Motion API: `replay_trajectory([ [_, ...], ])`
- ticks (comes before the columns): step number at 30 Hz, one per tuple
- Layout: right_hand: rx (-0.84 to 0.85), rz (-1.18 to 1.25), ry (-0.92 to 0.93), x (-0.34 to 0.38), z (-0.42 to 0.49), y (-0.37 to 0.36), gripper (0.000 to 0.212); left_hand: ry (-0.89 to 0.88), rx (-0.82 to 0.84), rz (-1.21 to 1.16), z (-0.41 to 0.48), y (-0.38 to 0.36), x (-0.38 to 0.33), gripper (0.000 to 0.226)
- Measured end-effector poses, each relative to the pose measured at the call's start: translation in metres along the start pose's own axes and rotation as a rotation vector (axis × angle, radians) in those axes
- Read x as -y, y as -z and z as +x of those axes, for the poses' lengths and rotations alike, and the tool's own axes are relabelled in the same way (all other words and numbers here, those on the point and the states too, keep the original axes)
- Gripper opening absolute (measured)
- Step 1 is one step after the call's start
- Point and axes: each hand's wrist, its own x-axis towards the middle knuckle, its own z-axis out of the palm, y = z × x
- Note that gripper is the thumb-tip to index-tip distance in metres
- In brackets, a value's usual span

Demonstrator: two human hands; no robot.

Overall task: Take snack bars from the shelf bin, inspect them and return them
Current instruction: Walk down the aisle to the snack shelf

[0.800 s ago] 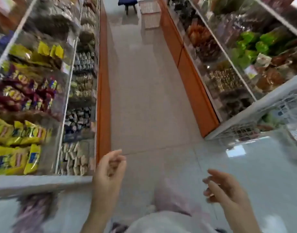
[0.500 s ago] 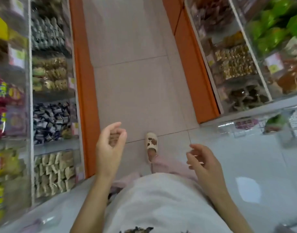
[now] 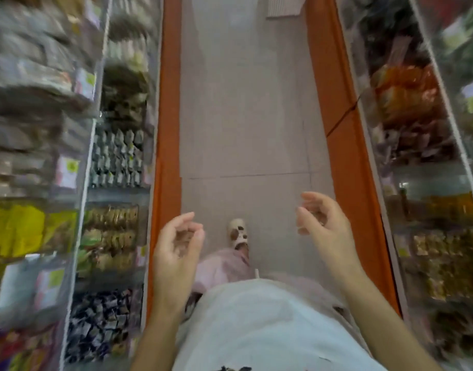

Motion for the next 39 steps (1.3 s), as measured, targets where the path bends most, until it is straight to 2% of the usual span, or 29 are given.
replay_trajectory([
  [3, -0.002, -0.021, -0.054, 0.040, 0.069, 0.001, 0.029, -0.040, 0.004, -0.015, 0.115, -0.030, -0.053, 0.027],
  [9, -0.166, -0.019, -0.038, 0.104, 0.236, 0.005, 0.031, -0.129, 0.096, 0.024, 0.343, -0.101, -0.140, 0.027],
  [12, -0.139, -0.059, 0.033, 0.154, 0.364, -0.007, 0.031, -0.126, 0.063, 0.004, 0.446, -0.137, -0.173, 0.026],
  [16, -0.086, -0.120, 0.134, 0.255, 0.533, -0.026, 0.027, -0.073, 0.027, 0.011, 0.557, -0.162, -0.216, 0.027],
  [23, -0.005, -0.074, 0.257, 0.416, 0.795, -0.093, 0.025, -0.033, -0.062, -0.026, 0.790, -0.197, -0.276, 0.030],
  [30, -0.013, -0.047, 0.118, 0.503, 0.973, -0.143, 0.025, -0.156, 0.031, -0.027, 1.069, -0.232, -0.389, 0.027],
  [36, -0.202, 0.053, 0.041, 0.556, 1.123, -0.160, 0.028, -0.260, 0.137, 0.031, 1.281, -0.295, -0.477, 0.026],
  [39, -0.203, 0.024, 0.058, 0.598, 1.233, -0.178, 0.024, -0.263, 0.132, 0.046, 1.376, -0.321, -0.506, 0.026],
])
